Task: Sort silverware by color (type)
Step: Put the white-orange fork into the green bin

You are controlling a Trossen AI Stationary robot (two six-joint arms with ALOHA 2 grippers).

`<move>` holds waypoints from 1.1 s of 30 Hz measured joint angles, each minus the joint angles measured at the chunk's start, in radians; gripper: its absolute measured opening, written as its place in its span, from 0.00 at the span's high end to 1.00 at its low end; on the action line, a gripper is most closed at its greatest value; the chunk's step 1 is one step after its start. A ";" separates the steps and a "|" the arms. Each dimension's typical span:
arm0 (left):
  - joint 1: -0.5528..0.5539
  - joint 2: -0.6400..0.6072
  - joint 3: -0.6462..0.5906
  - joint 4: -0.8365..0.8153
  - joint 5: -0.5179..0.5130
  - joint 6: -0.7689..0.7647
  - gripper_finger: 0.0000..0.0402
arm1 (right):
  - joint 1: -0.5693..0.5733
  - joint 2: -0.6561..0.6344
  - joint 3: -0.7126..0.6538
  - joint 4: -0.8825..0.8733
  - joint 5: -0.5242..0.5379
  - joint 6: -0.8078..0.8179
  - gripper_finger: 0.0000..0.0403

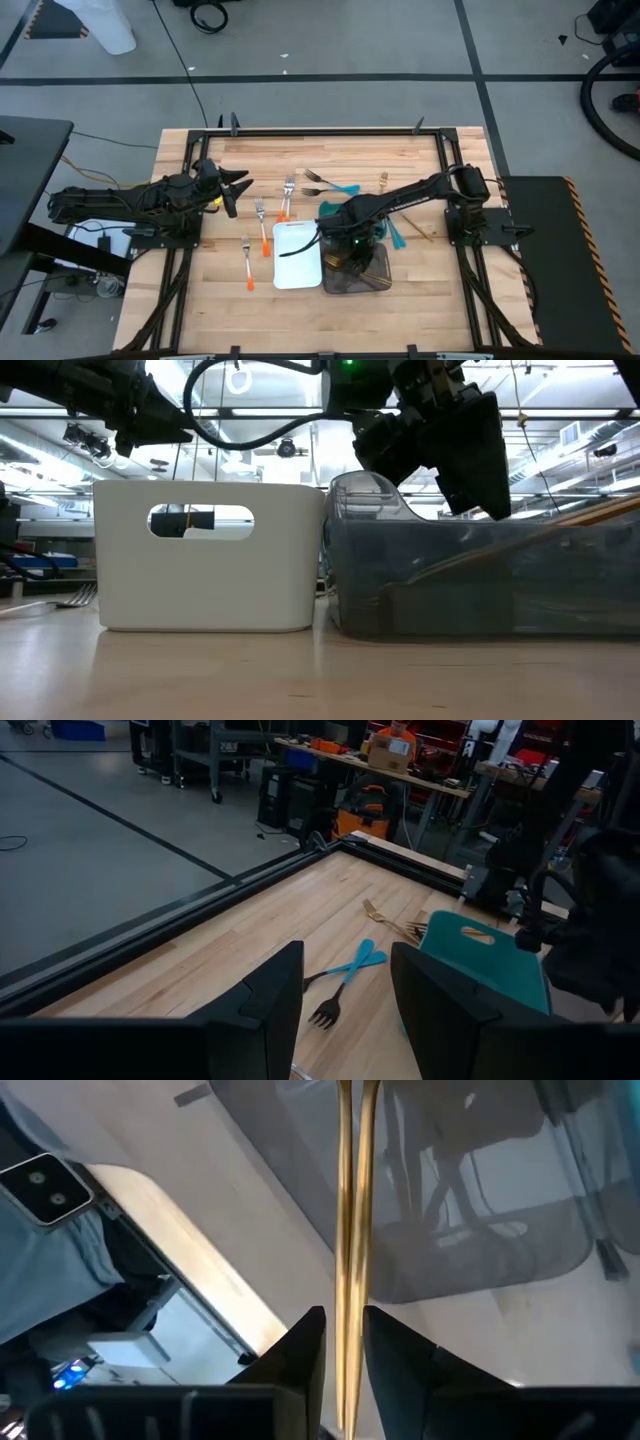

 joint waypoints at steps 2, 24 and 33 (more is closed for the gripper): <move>0.000 0.000 0.000 -0.001 0.001 0.000 0.60 | -0.007 -0.015 0.000 -0.027 -0.006 0.000 0.80; -0.092 0.066 0.001 -0.300 0.355 -0.440 0.60 | 0.097 -0.360 0.000 -0.119 1.059 -0.069 0.80; -0.173 0.286 0.115 -0.501 0.269 -0.598 0.60 | 0.136 -0.393 -0.003 -0.129 1.229 -0.056 0.80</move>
